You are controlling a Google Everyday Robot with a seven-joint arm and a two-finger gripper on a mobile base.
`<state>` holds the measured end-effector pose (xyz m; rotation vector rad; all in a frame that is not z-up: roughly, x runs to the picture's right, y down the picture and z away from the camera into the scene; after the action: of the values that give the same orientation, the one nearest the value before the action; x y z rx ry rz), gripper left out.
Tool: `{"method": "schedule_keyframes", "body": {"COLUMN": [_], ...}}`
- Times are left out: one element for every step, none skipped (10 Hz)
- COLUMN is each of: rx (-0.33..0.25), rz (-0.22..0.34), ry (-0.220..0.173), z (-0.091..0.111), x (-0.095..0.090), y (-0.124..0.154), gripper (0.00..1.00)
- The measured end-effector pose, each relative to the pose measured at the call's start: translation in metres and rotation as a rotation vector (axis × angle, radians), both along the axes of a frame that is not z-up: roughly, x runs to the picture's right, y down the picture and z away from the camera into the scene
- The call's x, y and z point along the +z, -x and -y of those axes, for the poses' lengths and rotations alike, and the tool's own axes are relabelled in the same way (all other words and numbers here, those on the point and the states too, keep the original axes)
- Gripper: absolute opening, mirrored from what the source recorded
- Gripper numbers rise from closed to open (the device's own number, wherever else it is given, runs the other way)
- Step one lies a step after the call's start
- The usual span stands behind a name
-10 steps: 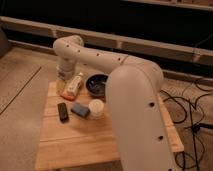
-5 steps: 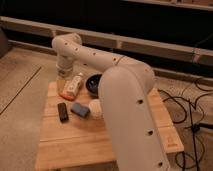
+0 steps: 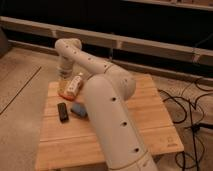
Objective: Place the pepper in the ceramic cup
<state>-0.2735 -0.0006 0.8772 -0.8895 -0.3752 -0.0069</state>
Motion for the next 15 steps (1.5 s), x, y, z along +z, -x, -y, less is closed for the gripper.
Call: {"method": "schedule_keyframes", "body": {"rx": [-0.025, -0.041, -0.043, -0.044, -0.05, -0.084, -0.109, -0.135, -0.151, -0.158, -0.159, -0.153, -0.148, -0.143, -0.141], "rz": [0.022, 0.033, 0.034, 0.032, 0.028, 0.018, 0.016, 0.019, 0.028, 0.033, 0.032, 0.023, 0.01, -0.005, -0.019], "ry": [0.022, 0.035, 0.037, 0.036, 0.029, -0.027, -0.069, -0.109, -0.127, -0.128, -0.122, -0.113, -0.1, -0.091, -0.088], "z": [-0.008, -0.013, -0.013, -0.013, -0.012, -0.007, -0.003, -0.001, -0.002, -0.005, -0.009, -0.011, -0.014, -0.014, -0.011], "x": [0.003, 0.005, 0.006, 0.006, 0.006, 0.01, 0.012, 0.013, 0.012, 0.011, 0.012, 0.015, 0.018, 0.022, 0.025], "y": [0.005, 0.008, 0.007, 0.007, 0.005, 0.009, 0.015, 0.022, 0.028, 0.032, 0.035, 0.035, 0.032, 0.028, 0.023], "gripper": [0.65, 0.65, 0.65, 0.65, 0.65, 0.65, 0.65, 0.65, 0.65, 0.65, 0.65, 0.65, 0.65, 0.65, 0.65]}}
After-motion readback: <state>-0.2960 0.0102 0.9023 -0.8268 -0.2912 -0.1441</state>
